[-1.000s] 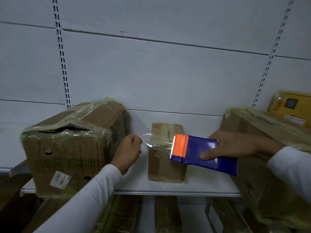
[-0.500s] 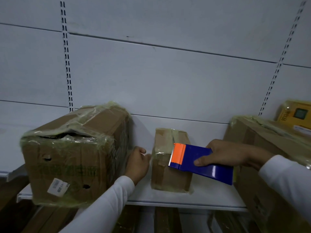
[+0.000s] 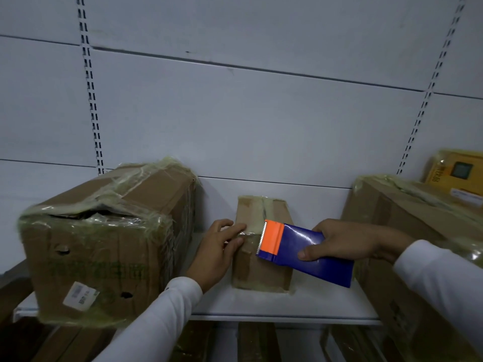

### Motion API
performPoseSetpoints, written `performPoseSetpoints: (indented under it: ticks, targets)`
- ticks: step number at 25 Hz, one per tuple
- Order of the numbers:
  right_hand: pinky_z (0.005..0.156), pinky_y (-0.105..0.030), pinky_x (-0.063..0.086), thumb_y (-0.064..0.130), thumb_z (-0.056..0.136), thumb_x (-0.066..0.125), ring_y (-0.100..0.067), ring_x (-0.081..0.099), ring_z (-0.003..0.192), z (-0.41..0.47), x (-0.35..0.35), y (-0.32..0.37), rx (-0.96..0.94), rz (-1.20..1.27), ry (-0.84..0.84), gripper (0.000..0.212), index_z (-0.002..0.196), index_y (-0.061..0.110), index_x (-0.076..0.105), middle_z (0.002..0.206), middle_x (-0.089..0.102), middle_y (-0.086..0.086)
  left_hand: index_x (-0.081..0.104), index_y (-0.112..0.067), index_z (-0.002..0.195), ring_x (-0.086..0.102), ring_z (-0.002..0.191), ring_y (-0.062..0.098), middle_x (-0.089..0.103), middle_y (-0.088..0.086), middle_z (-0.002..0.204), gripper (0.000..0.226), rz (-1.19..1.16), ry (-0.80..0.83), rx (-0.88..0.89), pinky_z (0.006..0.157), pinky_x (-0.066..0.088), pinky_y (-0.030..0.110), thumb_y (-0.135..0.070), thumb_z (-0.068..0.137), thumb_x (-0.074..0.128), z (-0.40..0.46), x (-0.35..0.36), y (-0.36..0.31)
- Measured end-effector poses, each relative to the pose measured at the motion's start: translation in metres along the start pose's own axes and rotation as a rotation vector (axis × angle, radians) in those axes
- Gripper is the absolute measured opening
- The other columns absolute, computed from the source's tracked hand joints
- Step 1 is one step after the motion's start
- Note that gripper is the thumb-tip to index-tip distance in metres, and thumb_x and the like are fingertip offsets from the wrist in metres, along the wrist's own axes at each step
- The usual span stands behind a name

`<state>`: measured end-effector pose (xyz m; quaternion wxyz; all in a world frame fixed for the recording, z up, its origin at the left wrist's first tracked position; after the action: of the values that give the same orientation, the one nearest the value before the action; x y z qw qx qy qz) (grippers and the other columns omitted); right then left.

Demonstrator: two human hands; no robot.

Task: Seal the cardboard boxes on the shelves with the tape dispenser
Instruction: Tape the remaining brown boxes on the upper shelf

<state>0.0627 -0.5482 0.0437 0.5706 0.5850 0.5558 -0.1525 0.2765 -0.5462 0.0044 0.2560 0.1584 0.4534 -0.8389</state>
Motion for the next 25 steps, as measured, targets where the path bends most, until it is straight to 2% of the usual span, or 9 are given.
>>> performPoseSetpoints:
  ticks: [2, 6, 10, 14, 17, 19, 20, 22, 25]
  targets:
    - [0.078, -0.028, 0.056, 0.048, 0.085, 0.068, -0.017, 0.073, 0.085, 0.000, 0.001, -0.001, -0.006, 0.031, -0.002, 0.039, 0.108, 0.016, 0.064, 0.101, 0.075, -0.003, 0.055, -0.024, 0.129, 0.046, 0.117, 0.007, 0.049, -0.005, 0.131, 0.033, -0.028, -0.005, -0.030, 0.101, 0.043, 0.025, -0.024, 0.096, 0.052, -0.002, 0.004, 0.003]
    - [0.073, -0.024, 0.055, 0.044, 0.088, 0.067, -0.011, 0.072, 0.078, -0.001, 0.004, 0.001, -0.015, 0.066, 0.003, 0.032, 0.106, 0.017, 0.064, 0.095, 0.074, 0.000, 0.064, -0.016, 0.120, 0.058, 0.112, 0.012, 0.063, -0.003, 0.121, 0.028, -0.057, -0.092, 0.017, 0.099, 0.047, 0.036, -0.015, 0.093, 0.058, -0.002, -0.004, -0.003]
    - [0.067, -0.020, 0.053, 0.045, 0.086, 0.067, -0.011, 0.071, 0.075, -0.015, -0.004, 0.001, -0.050, 0.033, 0.028, 0.036, 0.105, 0.014, 0.066, 0.093, 0.076, -0.003, 0.068, -0.022, 0.110, 0.063, 0.106, 0.012, 0.067, -0.008, 0.110, 0.029, -0.126, -0.172, 0.019, 0.097, 0.047, 0.022, -0.005, 0.087, 0.064, -0.009, -0.032, 0.007]
    - [0.061, -0.018, 0.050, 0.054, 0.077, 0.066, -0.006, 0.068, 0.065, -0.040, -0.014, -0.015, 0.000, -0.004, 0.060, 0.039, 0.094, 0.018, 0.065, 0.076, 0.074, 0.005, 0.070, -0.010, 0.109, 0.062, 0.106, 0.016, 0.066, -0.002, 0.111, 0.025, 0.005, -0.170, 0.085, 0.098, 0.046, 0.030, -0.002, 0.086, 0.065, -0.014, -0.035, -0.005]
    - [0.063, -0.018, 0.050, 0.052, 0.081, 0.066, -0.007, 0.069, 0.066, -0.038, -0.013, -0.022, 0.003, 0.008, 0.021, 0.038, 0.098, 0.018, 0.064, 0.078, 0.075, 0.006, 0.065, -0.010, 0.116, 0.058, 0.113, 0.024, 0.061, 0.006, 0.122, 0.027, 0.110, -0.086, 0.027, 0.098, 0.041, 0.026, -0.006, 0.090, 0.059, -0.008, -0.025, -0.010]
    - [0.064, -0.018, 0.051, 0.047, 0.085, 0.067, -0.008, 0.071, 0.069, -0.032, -0.011, -0.026, 0.014, 0.032, -0.013, 0.034, 0.101, 0.017, 0.064, 0.082, 0.076, 0.004, 0.055, -0.018, 0.126, 0.048, 0.123, 0.023, 0.048, 0.004, 0.139, 0.034, 0.307, -0.052, 0.013, 0.102, 0.034, 0.028, -0.015, 0.092, 0.054, -0.004, -0.023, -0.016]
    - [0.065, -0.018, 0.052, 0.046, 0.086, 0.068, -0.008, 0.072, 0.070, -0.030, -0.010, -0.028, 0.020, 0.040, -0.023, 0.032, 0.102, 0.018, 0.064, 0.083, 0.076, 0.004, 0.050, -0.021, 0.130, 0.043, 0.127, 0.020, 0.044, 0.001, 0.143, 0.038, 0.363, -0.060, 0.061, 0.106, 0.030, 0.032, -0.018, 0.092, 0.051, 0.001, -0.023, -0.028]
    - [0.065, -0.018, 0.053, 0.044, 0.086, 0.069, -0.007, 0.072, 0.072, -0.026, -0.008, -0.030, 0.034, 0.052, -0.021, 0.029, 0.101, 0.020, 0.064, 0.084, 0.075, 0.005, 0.046, -0.024, 0.132, 0.043, 0.124, 0.015, 0.048, -0.002, 0.139, 0.039, 0.344, -0.026, 0.178, 0.106, 0.030, 0.033, -0.026, 0.093, 0.042, 0.015, -0.009, -0.059]
    - [0.072, -0.021, 0.056, 0.045, 0.088, 0.068, -0.008, 0.072, 0.077, -0.023, -0.004, -0.032, 0.044, 0.035, 0.021, 0.029, 0.105, 0.022, 0.063, 0.093, 0.074, 0.003, 0.054, -0.026, 0.122, 0.051, 0.115, 0.019, 0.057, -0.002, 0.126, 0.035, 0.480, 0.195, 0.136, 0.096, 0.039, 0.032, -0.039, 0.100, 0.030, 0.038, 0.032, -0.064]
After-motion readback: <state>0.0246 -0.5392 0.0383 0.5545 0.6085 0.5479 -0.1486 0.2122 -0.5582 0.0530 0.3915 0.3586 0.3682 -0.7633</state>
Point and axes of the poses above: each hand's wrist, its own z-axis towards the middle knuckle, its own x-axis out of the palm, y = z × x, the point moved 10 cm from there along z, towards the middle knuckle
